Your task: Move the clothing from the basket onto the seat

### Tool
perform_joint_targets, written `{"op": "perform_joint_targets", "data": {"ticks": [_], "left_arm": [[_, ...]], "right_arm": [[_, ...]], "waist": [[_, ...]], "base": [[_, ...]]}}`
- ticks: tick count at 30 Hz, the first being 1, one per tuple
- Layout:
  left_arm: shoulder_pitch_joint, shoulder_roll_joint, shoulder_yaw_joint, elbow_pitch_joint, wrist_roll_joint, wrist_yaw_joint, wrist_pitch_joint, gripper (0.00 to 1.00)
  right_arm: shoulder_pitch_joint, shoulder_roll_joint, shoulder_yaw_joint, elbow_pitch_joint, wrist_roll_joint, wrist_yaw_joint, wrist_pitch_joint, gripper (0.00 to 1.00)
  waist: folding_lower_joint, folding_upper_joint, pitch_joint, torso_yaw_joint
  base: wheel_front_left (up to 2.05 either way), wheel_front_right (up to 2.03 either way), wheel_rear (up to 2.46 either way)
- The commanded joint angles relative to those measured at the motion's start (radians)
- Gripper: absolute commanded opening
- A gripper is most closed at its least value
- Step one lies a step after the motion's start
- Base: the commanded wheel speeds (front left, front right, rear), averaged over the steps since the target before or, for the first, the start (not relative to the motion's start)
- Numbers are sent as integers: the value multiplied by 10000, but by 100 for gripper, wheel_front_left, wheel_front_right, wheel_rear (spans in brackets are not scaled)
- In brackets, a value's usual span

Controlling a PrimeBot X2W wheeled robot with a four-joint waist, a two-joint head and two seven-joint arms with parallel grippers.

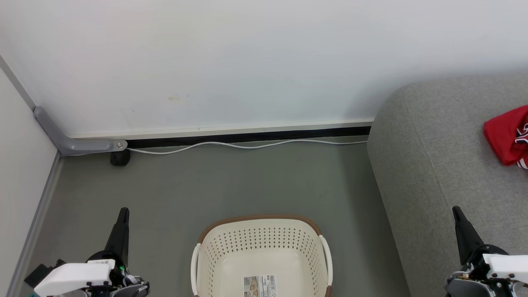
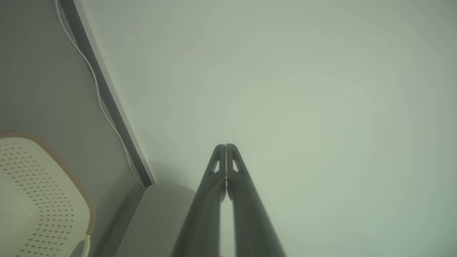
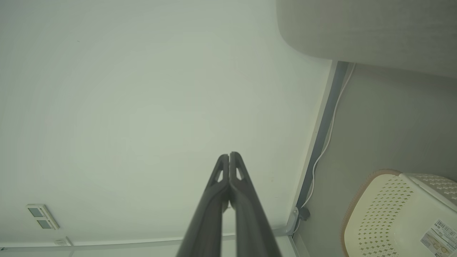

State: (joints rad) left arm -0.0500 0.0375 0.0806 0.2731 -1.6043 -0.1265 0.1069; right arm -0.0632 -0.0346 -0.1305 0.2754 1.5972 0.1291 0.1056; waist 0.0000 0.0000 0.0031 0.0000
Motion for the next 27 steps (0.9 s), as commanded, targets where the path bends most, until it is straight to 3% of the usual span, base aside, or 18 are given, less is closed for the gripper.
{"op": "perform_joint_targets", "data": {"ticks": [1, 27], "left_arm": [[-581, 127, 333, -280, -42, -42, 64, 0], [-580, 127, 332, -280, -43, -42, 64, 0]], "right_arm": [[-447, -156, 167, -307, 114, 16, 77, 0], [-447, -156, 168, -307, 115, 16, 76, 0]], "waist": [[0, 0, 0, 0], [0, 0, 0, 0]], "base": [[0, 0, 0], [0, 0, 0]]}}
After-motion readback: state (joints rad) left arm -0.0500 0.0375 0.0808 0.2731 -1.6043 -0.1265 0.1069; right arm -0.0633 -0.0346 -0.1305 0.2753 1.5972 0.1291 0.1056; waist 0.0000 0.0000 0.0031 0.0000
